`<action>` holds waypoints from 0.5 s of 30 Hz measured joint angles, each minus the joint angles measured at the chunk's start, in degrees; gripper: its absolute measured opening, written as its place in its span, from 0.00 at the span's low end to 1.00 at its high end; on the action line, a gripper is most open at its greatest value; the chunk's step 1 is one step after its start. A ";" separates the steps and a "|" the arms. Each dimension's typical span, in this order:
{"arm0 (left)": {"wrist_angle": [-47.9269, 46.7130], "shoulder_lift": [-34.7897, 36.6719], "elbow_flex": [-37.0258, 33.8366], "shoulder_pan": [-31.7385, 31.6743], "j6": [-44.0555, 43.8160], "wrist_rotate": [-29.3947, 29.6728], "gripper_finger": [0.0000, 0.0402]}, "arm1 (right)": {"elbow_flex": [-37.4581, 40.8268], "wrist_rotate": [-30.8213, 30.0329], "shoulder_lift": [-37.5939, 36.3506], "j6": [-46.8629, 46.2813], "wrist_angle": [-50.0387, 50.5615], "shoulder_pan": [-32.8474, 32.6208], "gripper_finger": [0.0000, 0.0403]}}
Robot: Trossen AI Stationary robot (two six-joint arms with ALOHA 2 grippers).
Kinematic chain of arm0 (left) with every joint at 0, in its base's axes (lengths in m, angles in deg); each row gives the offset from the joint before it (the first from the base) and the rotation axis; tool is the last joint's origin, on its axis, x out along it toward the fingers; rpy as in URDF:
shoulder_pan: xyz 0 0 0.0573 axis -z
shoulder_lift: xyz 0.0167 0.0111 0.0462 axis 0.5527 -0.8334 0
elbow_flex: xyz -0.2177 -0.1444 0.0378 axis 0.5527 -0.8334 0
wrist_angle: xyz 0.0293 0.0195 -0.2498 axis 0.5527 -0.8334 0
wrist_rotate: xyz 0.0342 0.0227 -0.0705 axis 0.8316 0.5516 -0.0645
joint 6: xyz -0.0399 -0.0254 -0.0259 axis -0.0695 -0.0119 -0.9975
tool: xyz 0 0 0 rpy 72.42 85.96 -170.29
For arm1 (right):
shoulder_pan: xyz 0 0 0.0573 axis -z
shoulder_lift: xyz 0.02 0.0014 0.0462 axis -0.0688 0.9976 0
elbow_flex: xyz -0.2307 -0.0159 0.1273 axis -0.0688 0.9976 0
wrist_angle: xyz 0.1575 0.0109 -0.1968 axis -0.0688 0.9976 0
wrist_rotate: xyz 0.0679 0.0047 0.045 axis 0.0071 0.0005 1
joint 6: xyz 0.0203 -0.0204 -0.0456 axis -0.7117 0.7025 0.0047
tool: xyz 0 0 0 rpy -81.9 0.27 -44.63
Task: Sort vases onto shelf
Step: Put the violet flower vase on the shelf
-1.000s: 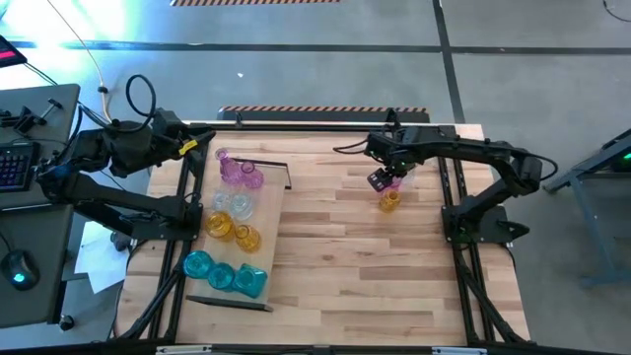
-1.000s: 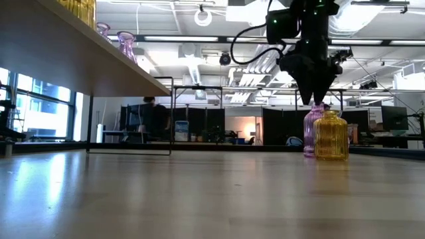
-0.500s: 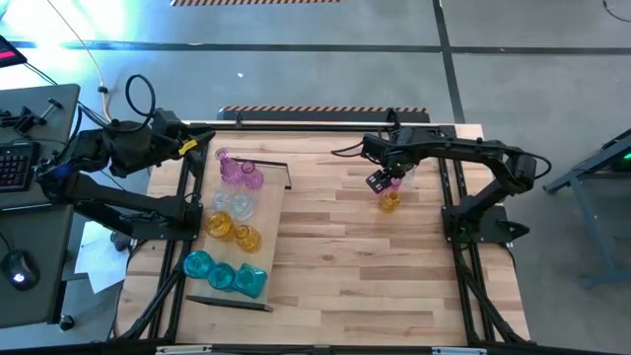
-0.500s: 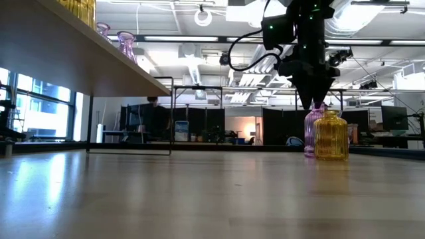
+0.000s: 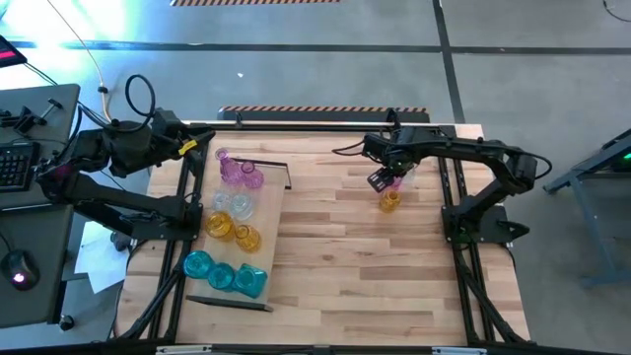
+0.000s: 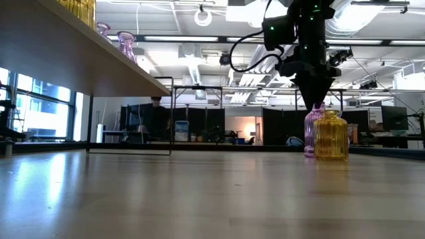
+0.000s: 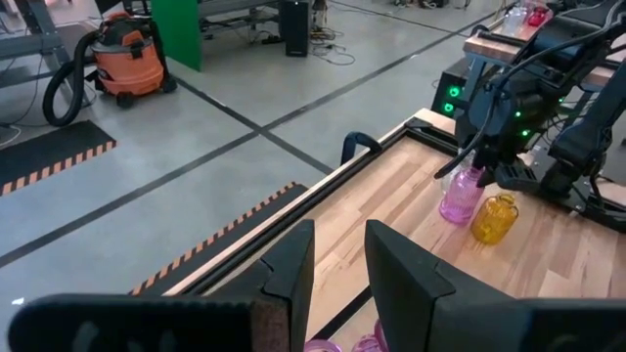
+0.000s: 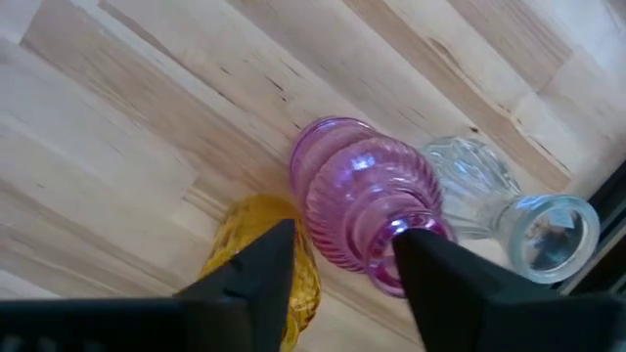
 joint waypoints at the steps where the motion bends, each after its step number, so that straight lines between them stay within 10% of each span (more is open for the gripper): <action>1: -0.02 0.00 0.00 0.02 0.00 -0.01 0.22 | 0.01 -0.09 0.01 0.00 0.09 0.02 0.37; 8: -0.01 0.00 0.00 0.00 -0.40 -0.01 0.22 | 0.00 0.05 0.02 1.11 -0.17 -0.06 0.05; 15: -0.02 0.00 0.00 0.00 -0.42 -0.01 0.22 | 0.04 -1.72 0.04 1.85 -0.99 -1.64 0.04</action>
